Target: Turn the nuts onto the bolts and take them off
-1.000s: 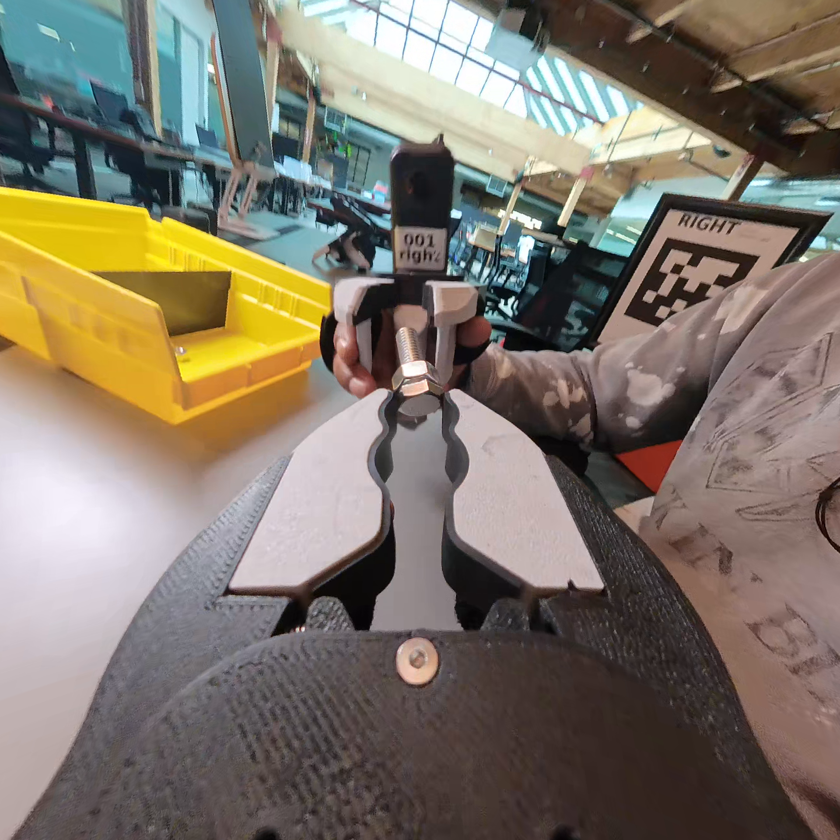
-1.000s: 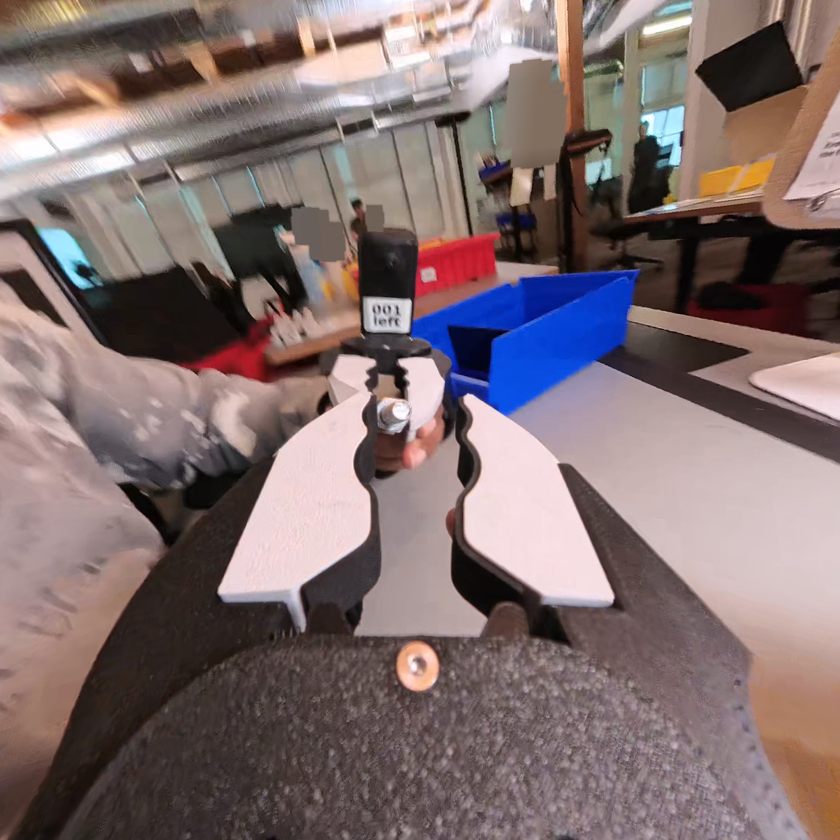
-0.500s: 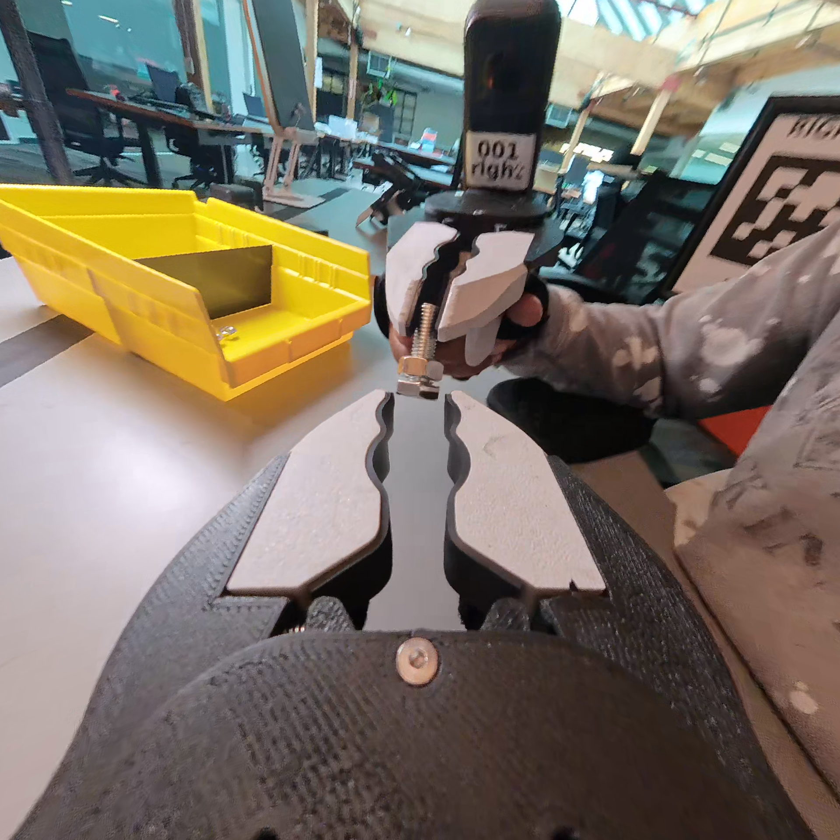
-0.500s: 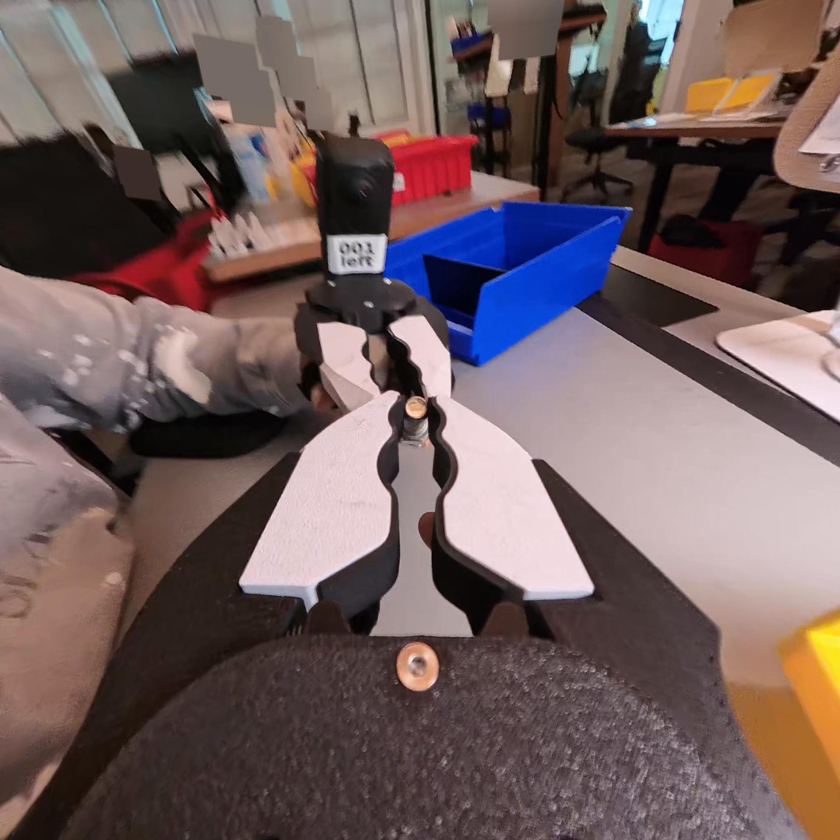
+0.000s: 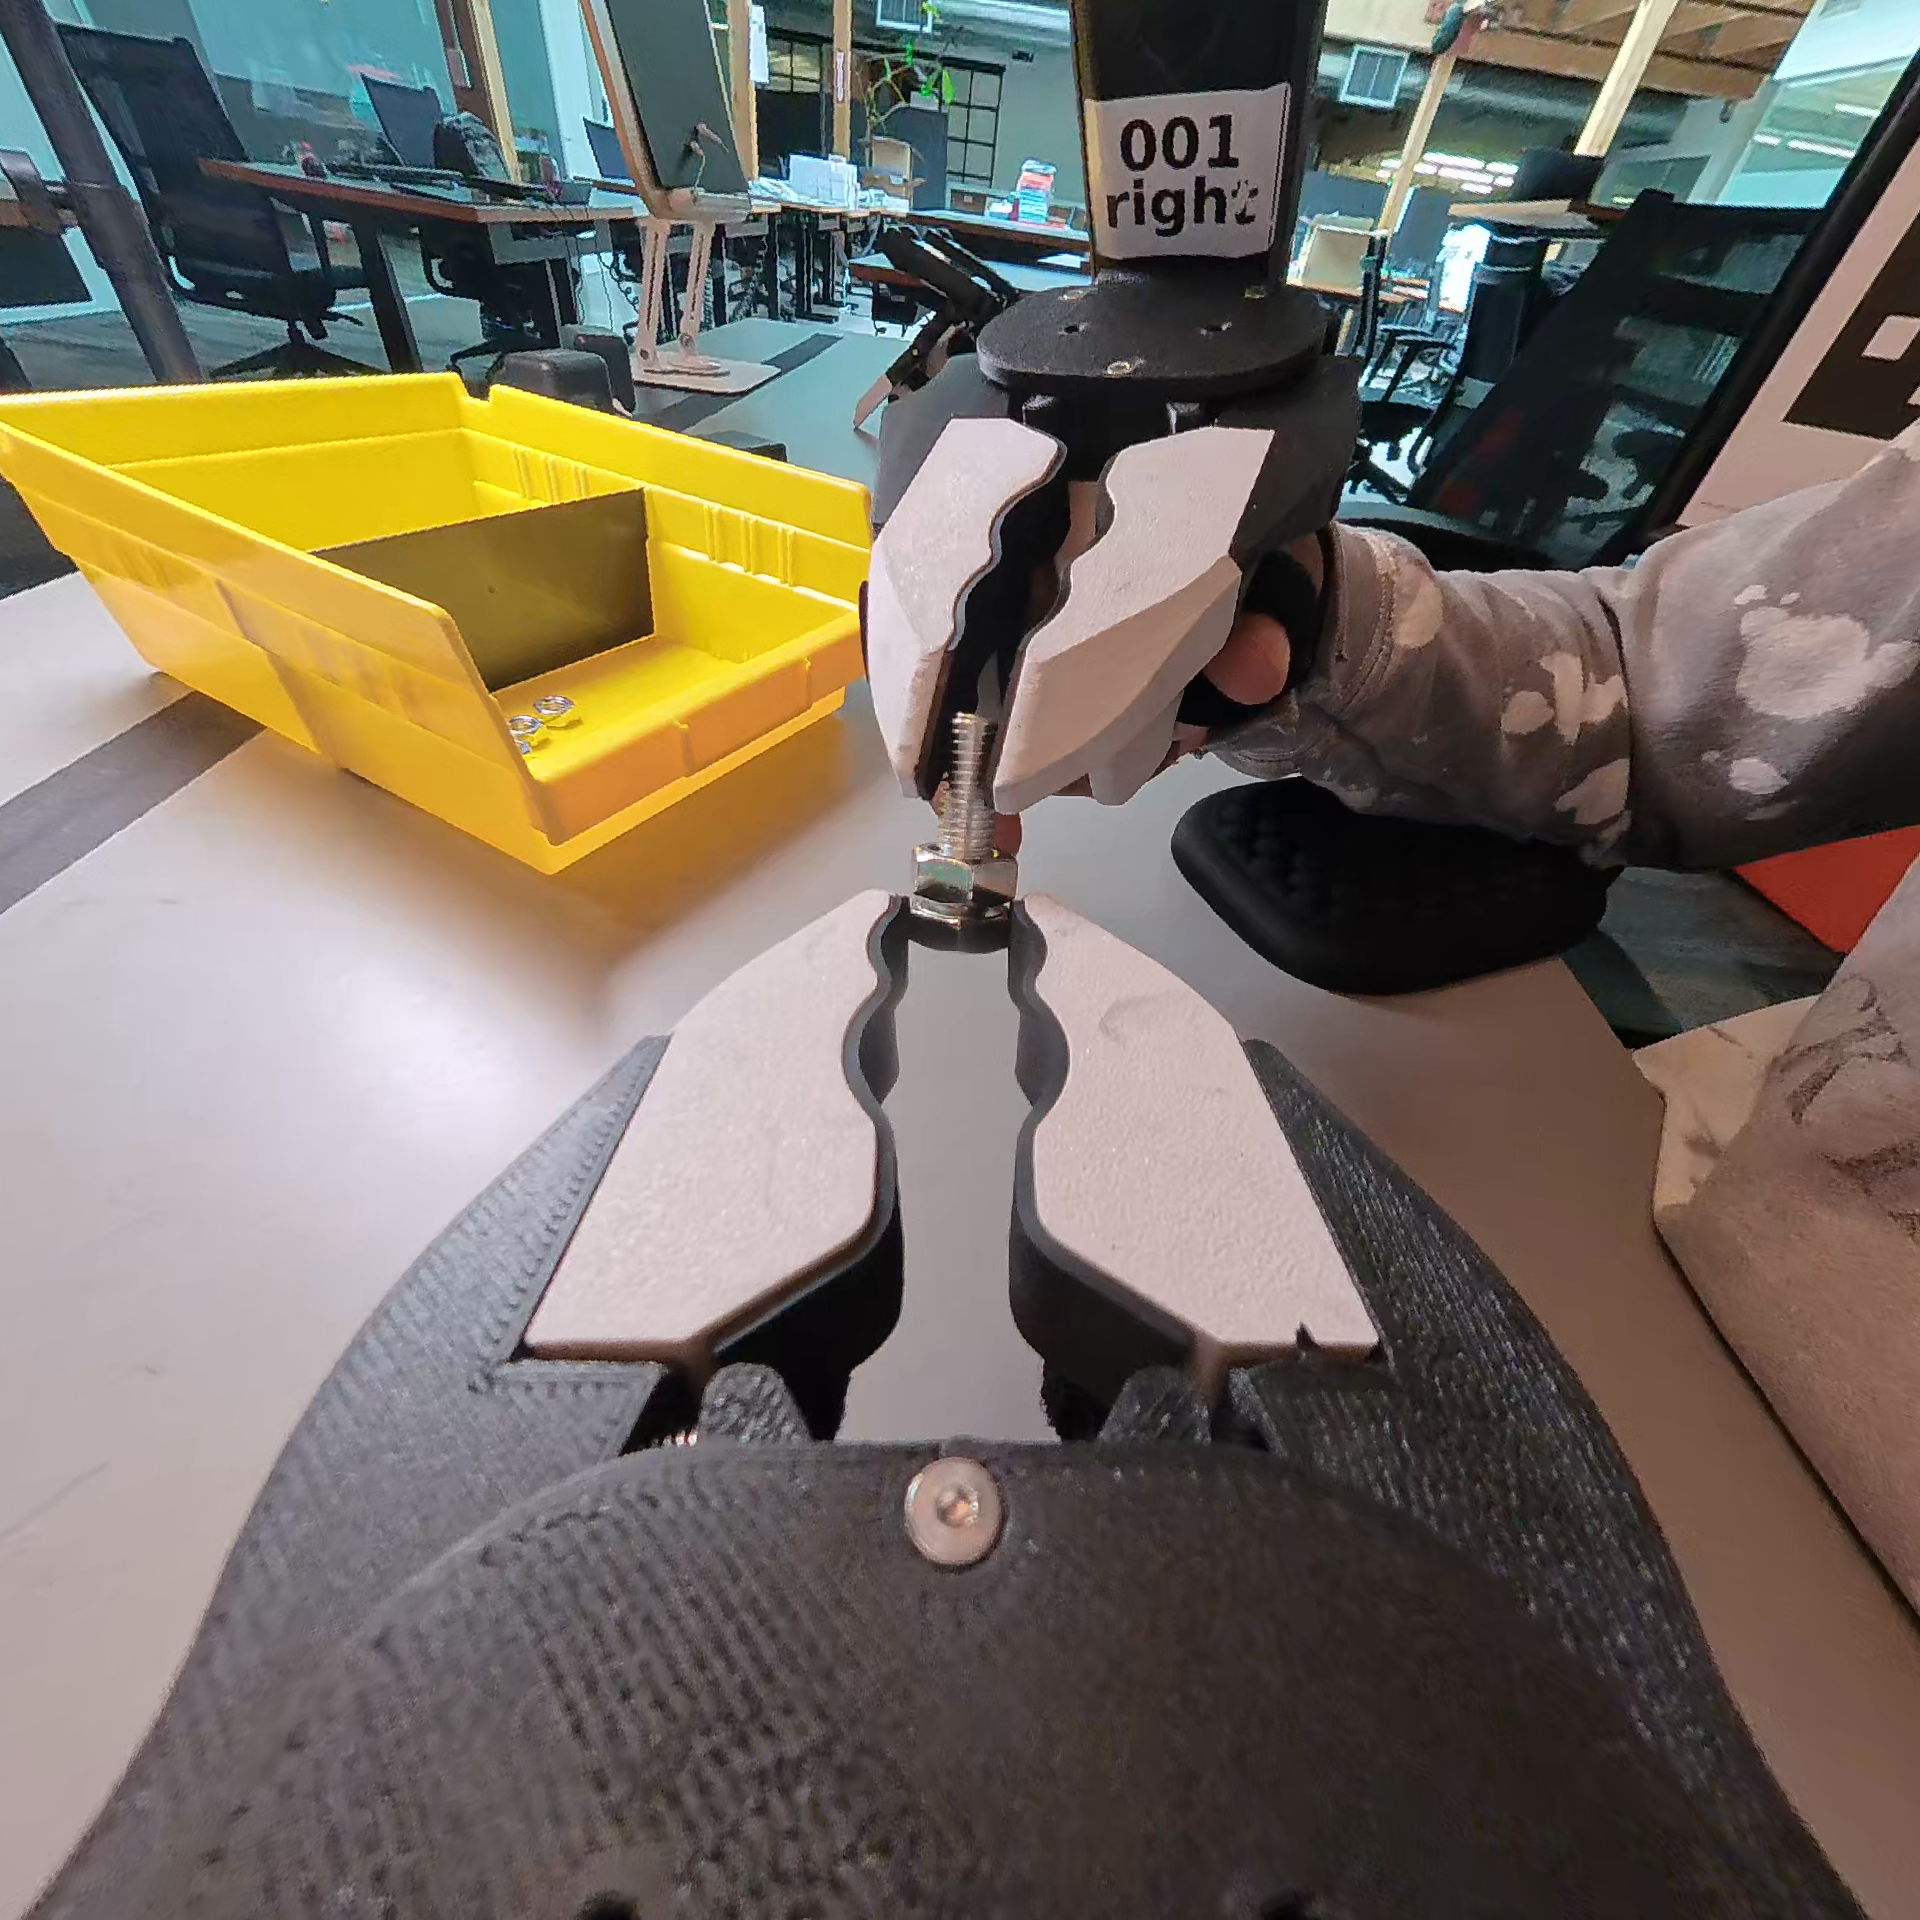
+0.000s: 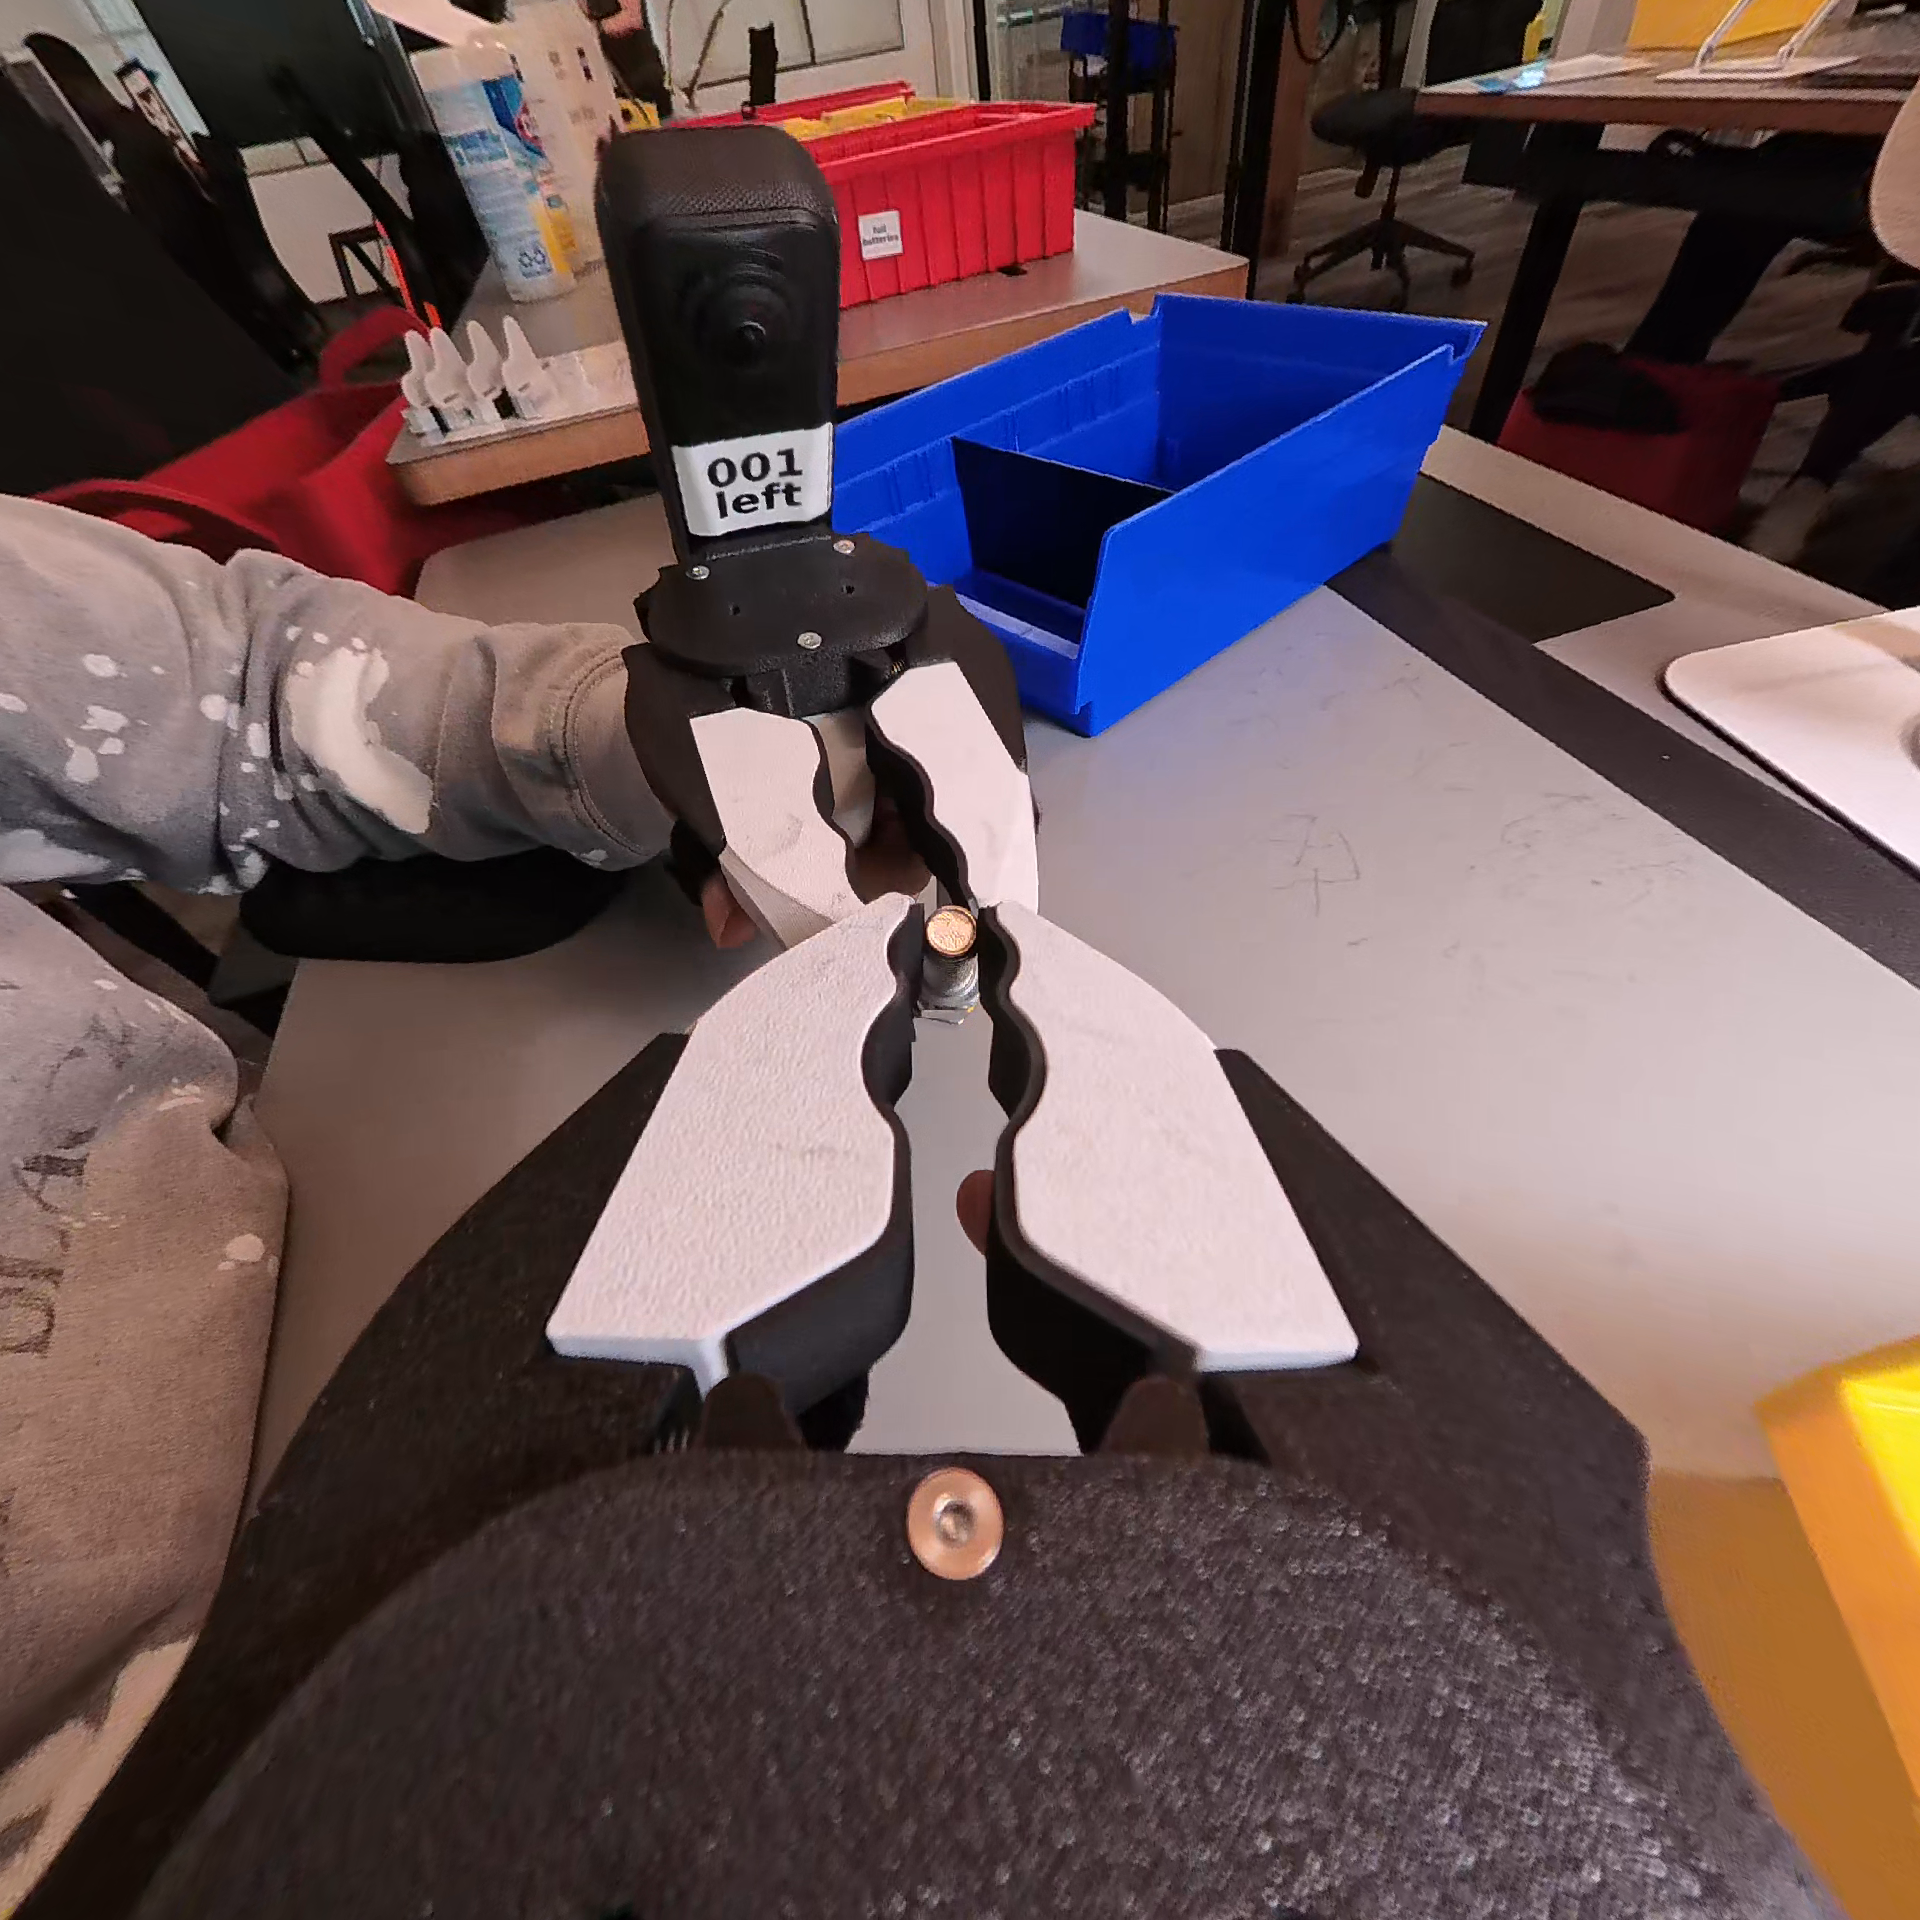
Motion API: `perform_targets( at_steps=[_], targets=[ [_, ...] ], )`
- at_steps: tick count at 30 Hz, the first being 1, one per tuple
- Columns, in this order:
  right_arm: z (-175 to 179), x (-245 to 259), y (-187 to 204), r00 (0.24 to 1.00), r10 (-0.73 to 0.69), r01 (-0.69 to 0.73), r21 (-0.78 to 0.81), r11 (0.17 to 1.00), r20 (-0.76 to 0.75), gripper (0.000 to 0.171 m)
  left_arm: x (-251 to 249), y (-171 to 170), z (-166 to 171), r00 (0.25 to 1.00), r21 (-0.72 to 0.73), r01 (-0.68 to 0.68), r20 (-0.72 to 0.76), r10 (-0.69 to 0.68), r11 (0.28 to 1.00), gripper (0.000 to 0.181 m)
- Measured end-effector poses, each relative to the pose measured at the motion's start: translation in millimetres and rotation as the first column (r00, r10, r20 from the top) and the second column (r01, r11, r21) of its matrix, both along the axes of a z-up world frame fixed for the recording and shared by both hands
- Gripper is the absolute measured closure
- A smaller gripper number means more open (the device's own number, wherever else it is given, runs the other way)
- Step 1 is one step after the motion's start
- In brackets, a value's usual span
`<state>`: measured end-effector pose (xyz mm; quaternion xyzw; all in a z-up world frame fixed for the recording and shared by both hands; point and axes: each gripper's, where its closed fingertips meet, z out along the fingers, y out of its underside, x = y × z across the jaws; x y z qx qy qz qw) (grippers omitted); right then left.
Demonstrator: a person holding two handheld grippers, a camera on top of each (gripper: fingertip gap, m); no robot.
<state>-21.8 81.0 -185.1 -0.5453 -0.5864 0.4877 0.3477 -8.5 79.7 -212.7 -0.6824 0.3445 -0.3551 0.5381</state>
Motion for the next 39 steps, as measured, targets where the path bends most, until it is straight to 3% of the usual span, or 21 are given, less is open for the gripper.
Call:
perform_targets(
  at_steps=[29, 35, 39],
  targets=[
    [12, 3, -1, 1.000, 0.001, -0.001, 0.003, 1.000, -0.029, 0.162, 4, -2, 12, 0.992, -0.008, 0.006, 0.127, -0.005, 1.000, 0.163],
    [37, 1, -3, 0.991, 0.010, -0.012, -0.019, 1.000, -0.137, 0.162, 3, -2, 40, 0.961, 0.043, -0.013, 0.276, 0.000, 0.999, 0.163],
    [82, -7, 9, 0.975, -0.017, 0.022, 0.024, 0.999, -0.222, 0.152, -8, 13, 80, 0.910, 0.102, -0.109, 0.410, 0.058, 0.989, 0.163]
  ],
)
